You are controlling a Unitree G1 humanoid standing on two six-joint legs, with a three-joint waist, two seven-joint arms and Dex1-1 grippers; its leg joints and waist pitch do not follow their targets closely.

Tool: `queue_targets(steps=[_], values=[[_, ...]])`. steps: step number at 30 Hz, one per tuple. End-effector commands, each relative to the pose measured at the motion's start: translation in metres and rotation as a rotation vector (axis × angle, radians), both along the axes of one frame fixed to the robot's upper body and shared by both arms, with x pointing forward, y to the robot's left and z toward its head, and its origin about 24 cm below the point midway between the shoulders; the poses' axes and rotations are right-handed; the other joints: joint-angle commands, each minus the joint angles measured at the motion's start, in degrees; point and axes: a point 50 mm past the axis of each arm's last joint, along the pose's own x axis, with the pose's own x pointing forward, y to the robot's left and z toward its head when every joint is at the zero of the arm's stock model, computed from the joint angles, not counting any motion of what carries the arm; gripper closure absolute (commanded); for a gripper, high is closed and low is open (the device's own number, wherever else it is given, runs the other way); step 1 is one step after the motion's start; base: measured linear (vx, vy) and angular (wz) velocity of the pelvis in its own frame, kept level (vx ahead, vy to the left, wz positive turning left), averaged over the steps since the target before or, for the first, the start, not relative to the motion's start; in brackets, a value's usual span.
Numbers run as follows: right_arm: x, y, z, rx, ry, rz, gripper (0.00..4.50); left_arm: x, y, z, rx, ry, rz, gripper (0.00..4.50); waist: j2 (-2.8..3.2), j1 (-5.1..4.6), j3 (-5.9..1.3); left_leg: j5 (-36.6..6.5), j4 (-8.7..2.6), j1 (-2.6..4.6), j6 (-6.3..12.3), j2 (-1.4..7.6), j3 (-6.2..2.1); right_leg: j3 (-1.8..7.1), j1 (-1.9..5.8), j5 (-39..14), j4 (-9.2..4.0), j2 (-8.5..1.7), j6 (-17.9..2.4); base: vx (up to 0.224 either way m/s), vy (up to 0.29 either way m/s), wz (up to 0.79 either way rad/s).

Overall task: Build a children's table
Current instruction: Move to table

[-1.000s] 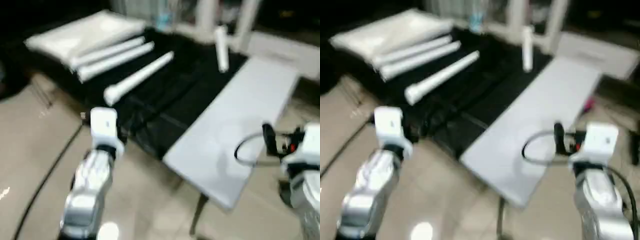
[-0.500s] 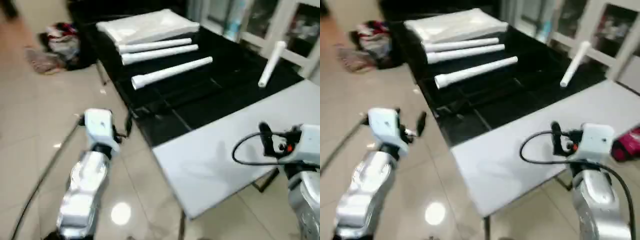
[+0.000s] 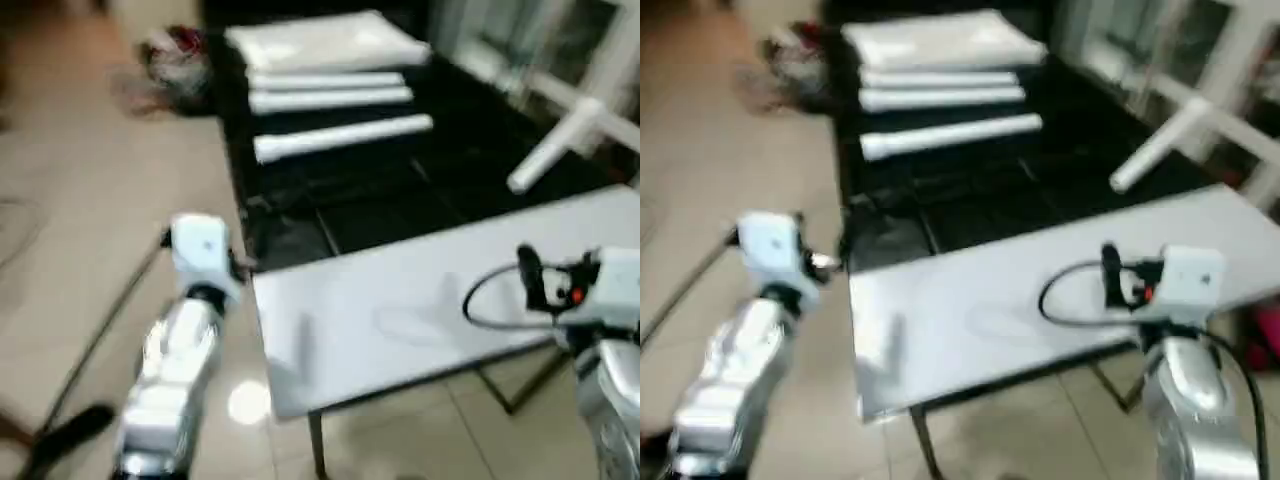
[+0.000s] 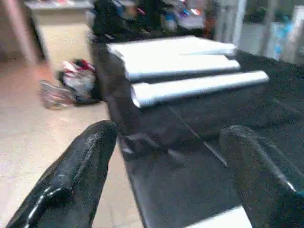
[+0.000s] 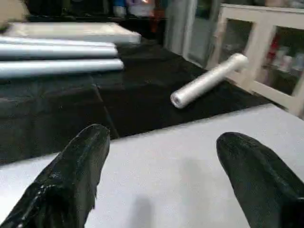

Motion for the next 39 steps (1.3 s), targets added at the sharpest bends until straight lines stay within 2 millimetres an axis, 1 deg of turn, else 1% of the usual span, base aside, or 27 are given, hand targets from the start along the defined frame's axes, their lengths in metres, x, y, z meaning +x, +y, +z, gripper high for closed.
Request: queue_targets(steps=[1,2,3,4,6,7,8,9,10,11,12,13,14,15,16,17,18,19,20,21,22,24,26,28,30,35,39], values=[[0.003,0.006,0.004,0.004,-0.024,0.020,0.49,0.000,0.009,-0.001,0.015,0.004,0.027,0.54,-1.26,1.03,-1.28,-8.42,-2.42,1.37,-3.64,2.40,0.88,1.16,2.39,-15.98,-10.19,-7.99,-23.30,-0.041,-0.270,0.78],[0.003,0.006,0.003,0.004,-0.024,0.020,0.49,0.000,0.009,-0.001,0.016,0.004,0.028,0.54,1.88,0.61,-1.33,-10.22,-8.08,3.22,-3.87,6.13,-1.63,-2.21,3.80,-20.49,-10.27,-6.34,-12.92,-0.087,-0.247,0.78],[0.003,0.006,0.003,0.004,-0.024,0.020,0.49,0.000,0.010,-0.001,0.016,0.004,0.029,0.54,4.04,-1.81,-0.53,-17.45,-17.80,3.78,-0.84,15.69,-13.10,-1.39,1.05,-13.72,2.54,0.87,0.03,-0.087,-0.247,0.78],[0.003,0.006,0.003,0.005,-0.024,0.018,0.49,0.001,0.011,0.000,0.017,0.003,0.031,0.54,3.86,-1.71,-1.72,-10.48,-16.56,6.24,2.79,15.15,-15.09,2.59,-3.66,-13.25,7.67,2.32,1.00,-0.088,-0.242,0.80],[0.004,0.006,0.003,0.007,-0.025,0.013,0.49,0.002,0.011,0.000,0.018,0.002,0.033,0.54,3.21,-1.65,-1.63,11.21,-15.07,5.68,13.28,12.94,-16.35,6.57,-5.90,-10.10,9.41,1.98,-1.93,-0.045,-0.251,0.77],[0.004,0.006,0.003,0.008,-0.025,0.011,0.49,0.002,0.012,0.001,0.018,0.002,0.033,0.54,3.14,-1.77,-2.04,17.12,-14.94,5.41,15.31,11.16,-16.31,7.31,-5.90,-8.98,8.79,2.28,-3.20,-0.058,-0.269,0.62],[0.004,0.006,0.002,0.011,-0.026,0.005,0.49,0.003,0.012,0.001,0.018,0.001,0.034,0.54,2.01,-0.67,-2.09,18.42,-15.25,3.55,15.64,6.33,-15.18,8.44,-4.04,-6.49,5.05,2.83,-8.30,-0.064,-0.322,0.62],[0.004,0.005,0.002,0.011,-0.028,-0.006,0.49,0.004,0.012,0.001,0.019,0.000,0.034,0.54,-0.81,-0.68,-2.62,9.53,-14.13,2.83,13.88,3.00,-13.56,9.97,-1.43,-3.68,0.03,1.88,-17.73,-0.064,-0.322,0.62],[0.004,0.005,0.003,0.009,-0.029,-0.013,0.49,0.004,0.013,0.001,0.019,-0.001,0.034,0.54,-2.51,1.24,-2.14,4.13,-1.41,-2.99,9.50,-4.08,-4.05,9.62,3.18,-1.59,-7.38,-2.53,-30.55,-0.057,-0.367,0.61],[0.003,0.003,0.002,0.039,-0.033,-0.034,0.49,0.005,0.013,0.002,0.020,-0.003,0.034,0.54,-0.90,1.79,-2.70,-1.58,0.82,-0.61,3.09,-3.22,-1.28,11.45,1.87,-2.18,-7.69,-1.56,-33.15,-0.058,-0.351,0.30],[0.003,0.002,0.001,0.064,-0.036,-0.053,0.49,0.005,0.013,0.003,0.019,-0.010,0.036,0.54,-3.46,1.93,-1.44,-5.86,2.56,-3.08,-3.72,-2.42,-0.18,10.08,3.08,0.45,-5.68,-1.19,-30.39,-0.058,-0.351,0.30],[0.003,0.000,0.000,0.059,-0.030,-0.061,0.49,0.007,0.013,0.002,-0.004,0.009,0.044,0.54,-2.33,2.22,-1.37,-6.84,1.79,-2.44,-5.58,-2.30,0.00,10.04,3.24,0.50,-5.64,-1.27,-27.83,-0.038,-0.313,0.08],[0.003,0.000,0.000,0.050,-0.027,-0.060,0.49,0.008,0.014,0.002,-0.013,0.013,0.046,0.54,-2.51,1.99,-1.42,-8.62,0.26,-0.69,-6.06,-2.39,0.46,11.20,3.14,-2.21,-6.72,-2.03,-19.93,-0.028,-0.275,0.04],[0.003,0.000,0.000,0.055,-0.028,-0.060,0.49,0.008,0.013,0.003,-0.017,0.000,0.041,0.54,-1.11,2.02,-1.43,-4.23,-2.55,-1.29,-4.34,-1.52,-0.37,11.98,5.03,-6.08,-7.63,-3.15,-9.45,-0.028,-0.275,0.04],[0.003,0.001,0.000,0.063,-0.031,-0.060,0.49,0.008,0.013,0.004,-0.023,-0.009,0.036,0.54,0.47,2.35,-1.78,1.23,-6.63,-1.48,-0.69,1.13,-2.63,11.97,5.60,-5.10,-8.14,-2.85,3.95,-0.036,-0.216,0.01],[0.003,0.001,0.000,0.066,-0.033,-0.060,0.49,0.009,0.013,0.005,-0.024,-0.011,0.034,0.54,1.99,2.67,-2.52,4.56,-9.09,-0.02,0.40,3.96,-4.32,10.41,5.24,-1.71,-7.52,-1.28,9.48,-0.030,-0.190,-0.02],[0.003,0.001,0.001,0.065,-0.035,-0.058,0.49,0.009,0.013,0.006,-0.022,-0.018,0.027,0.54,2.31,1.06,-3.41,12.42,-13.11,5.32,9.88,16.59,-11.96,8.07,-0.82,1.22,0.51,-2.61,16.19,-0.030,-0.190,-0.02],[0.003,0.001,0.001,0.064,-0.036,-0.058,0.49,0.009,0.013,0.006,-0.021,-0.018,0.026,0.54,2.21,0.08,-3.65,17.07,-13.01,7.48,14.10,19.48,-13.38,10.10,-4.20,0.50,4.13,-4.96,14.88,-0.022,-0.161,0.00],[0.003,0.002,0.001,0.064,-0.036,-0.058,0.49,0.010,0.013,0.006,-0.024,-0.021,0.023,0.54,1.15,-1.14,-3.63,30.00,-9.95,8.83,12.30,15.19,-11.31,13.40,-8.01,5.81,4.78,-6.65,7.25,-0.038,-0.035,0.18],[0.004,0.001,0.000,0.081,-0.032,-0.069,0.49,0.011,0.014,0.009,-0.047,-0.030,0.029,0.54,-0.65,0.53,-2.18,21.38,-8.39,3.07,3.44,5.01,-5.92,13.63,-2.96,10.89,-1.05,-5.27,4.53,-0.038,-0.035,0.18],[0.005,-0.001,0.000,0.090,-0.032,-0.082,0.49,0.011,0.014,0.009,-0.049,-0.029,0.033,0.54,-1.13,0.81,-1.79,10.95,-7.33,-0.88,-0.77,2.29,-5.11,14.70,1.91,14.30,-2.15,-7.23,7.38,-0.067,-0.012,0.12],[0.005,-0.002,0.000,0.087,-0.031,-0.088,0.49,0.012,0.015,0.010,-0.045,-0.028,0.029,0.54,-1.11,1.05,-1.81,5.81,-9.33,0.60,-5.74,2.71,-4.89,12.86,1.81,5.26,-2.74,-3.42,7.60,-0.072,-0.081,-0.02],[0.005,-0.003,-0.001,0.080,-0.031,-0.087,0.49,0.012,0.014,0.009,-0.044,-0.030,0.026,0.54,-0.12,0.40,-0.95,1.17,-11.82,2.00,-6.08,4.24,-5.25,11.14,0.93,-6.11,-3.48,-1.48,1.36,-0.071,-0.036,0.07],[0.006,-0.003,0.000,0.067,-0.032,-0.082,0.49,0.013,0.013,0.008,-0.030,-0.017,0.020,0.54,1.32,-0.85,-0.27,-9.24,-13.89,3.20,-6.48,6.90,-5.87,10.31,0.29,-16.27,-4.12,-1.90,-7.75,-0.073,-0.010,0.08],[0.006,-0.003,0.000,0.066,-0.033,-0.082,0.49,0.013,0.012,0.008,-0.030,-0.022,0.014,0.54,1.23,-1.13,-0.24,-11.73,-13.93,3.01,-7.76,6.90,-5.42,10.57,0.33,-16.67,-4.47,-2.43,-9.74,-0.069,0.002,0.09],[0.008,-0.001,-0.001,0.072,-0.030,-0.076,0.49,0.014,0.011,0.009,-0.054,-0.023,-0.013,0.54,1.32,-0.81,-0.80,-5.30,-13.71,2.07,-6.85,6.66,-5.08,10.77,0.99,-10.31,-4.20,-2.96,-10.60,-0.012,0.000,0.02],[0.008,0.000,-0.001,0.079,-0.027,-0.074,0.49,0.014,0.010,0.011,-0.057,-0.031,-0.030,0.54,1.87,-0.82,-1.47,-11.37,-13.79,7.76,-16.30,6.51,-0.05,11.14,-2.93,-15.69,-5.19,3.76,-2.93,0.002,0.017,-0.16]])
